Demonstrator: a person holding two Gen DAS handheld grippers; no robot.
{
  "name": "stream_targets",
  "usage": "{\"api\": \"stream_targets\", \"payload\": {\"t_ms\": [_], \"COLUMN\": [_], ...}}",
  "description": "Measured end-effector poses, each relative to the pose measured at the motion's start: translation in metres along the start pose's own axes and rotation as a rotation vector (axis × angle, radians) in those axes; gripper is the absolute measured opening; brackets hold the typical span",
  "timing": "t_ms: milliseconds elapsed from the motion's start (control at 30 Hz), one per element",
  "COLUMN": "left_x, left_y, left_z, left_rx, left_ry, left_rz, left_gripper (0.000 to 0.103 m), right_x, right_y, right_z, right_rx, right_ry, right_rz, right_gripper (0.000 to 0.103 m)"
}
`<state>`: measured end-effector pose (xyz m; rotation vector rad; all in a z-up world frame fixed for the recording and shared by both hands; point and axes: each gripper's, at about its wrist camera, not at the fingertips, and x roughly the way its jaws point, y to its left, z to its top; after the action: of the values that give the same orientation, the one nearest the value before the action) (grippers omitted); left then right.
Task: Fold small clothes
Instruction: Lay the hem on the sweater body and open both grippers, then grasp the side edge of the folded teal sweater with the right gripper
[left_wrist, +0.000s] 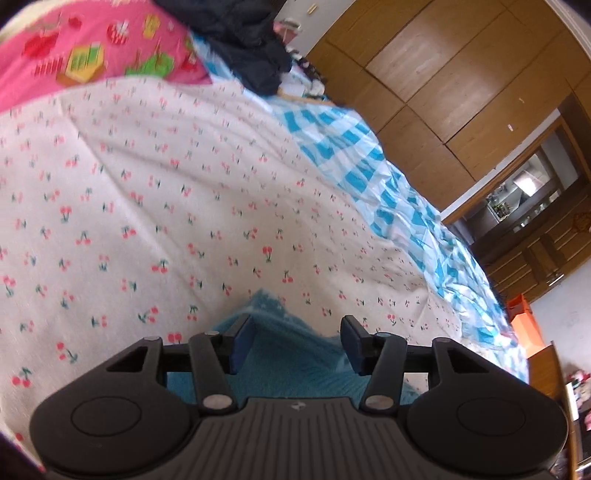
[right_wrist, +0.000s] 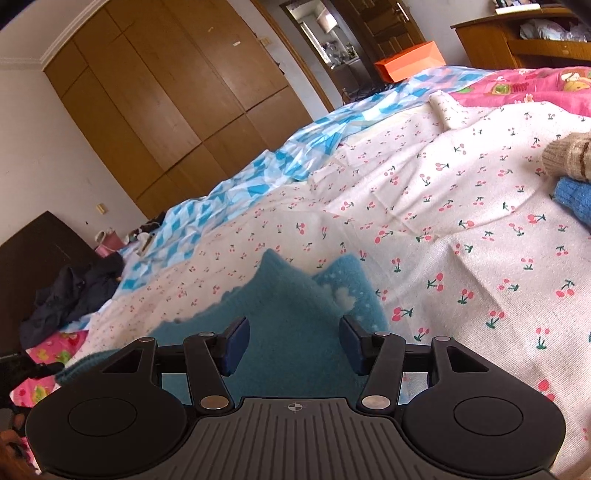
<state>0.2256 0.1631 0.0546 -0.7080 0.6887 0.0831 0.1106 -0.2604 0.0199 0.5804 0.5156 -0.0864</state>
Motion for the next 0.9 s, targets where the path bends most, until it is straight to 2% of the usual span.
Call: {"api": "stream_targets", "payload": {"t_ms": [33, 133, 267, 400, 433, 500, 533, 633, 767, 833, 900], "left_x": [-0.003, -0.010, -0.015, -0.015, -0.015, -0.015, -0.015, -0.018, -0.028, -0.030, -0.023], "left_y": [-0.004, -0.010, -0.004, 0.013, 0.017, 0.024, 0.026, 0.026, 0.017, 0.011, 0.010], "left_z": [-0.001, -0.005, -0.014, -0.025, -0.028, -0.034, -0.035, -0.037, -0.038, -0.044, -0.051], "left_rx": [0.022, 0.088, 0.141, 0.139, 0.143, 0.150, 0.154, 0.176, 0.210, 0.246, 0.276], "left_ry": [-0.010, -0.015, 0.010, 0.059, 0.066, 0.079, 0.084, 0.081, 0.063, 0.053, 0.061], "left_rz": [-0.001, 0.007, 0.031, 0.038, 0.044, 0.048, 0.047, 0.039, -0.020, -0.036, -0.012], "left_gripper": [0.057, 0.061, 0.063, 0.063, 0.063, 0.063, 0.063, 0.063, 0.064, 0.067, 0.071], "right_x": [-0.001, 0.005, 0.028, 0.053, 0.057, 0.060, 0.060, 0.049, 0.004, -0.006, 0.007], "right_y": [0.000, 0.001, 0.008, 0.019, 0.021, 0.025, 0.028, 0.025, 0.010, 0.002, -0.001], "right_z": [0.002, 0.013, 0.021, 0.020, 0.020, 0.020, 0.020, 0.023, 0.042, 0.043, 0.034], "right_rx": [-0.008, -0.037, -0.089, -0.190, -0.197, -0.213, -0.224, -0.180, -0.048, -0.006, -0.037], "right_ry": [-0.012, -0.014, 0.058, 0.129, 0.142, 0.166, 0.180, 0.186, 0.079, 0.060, 0.080], "right_rz": [-0.003, 0.002, 0.005, -0.045, -0.049, -0.036, -0.030, 0.015, 0.069, 0.087, 0.029], "right_gripper": [0.057, 0.057, 0.057, 0.057, 0.053, 0.030, 0.016, 0.010, 0.009, 0.009, 0.009]}}
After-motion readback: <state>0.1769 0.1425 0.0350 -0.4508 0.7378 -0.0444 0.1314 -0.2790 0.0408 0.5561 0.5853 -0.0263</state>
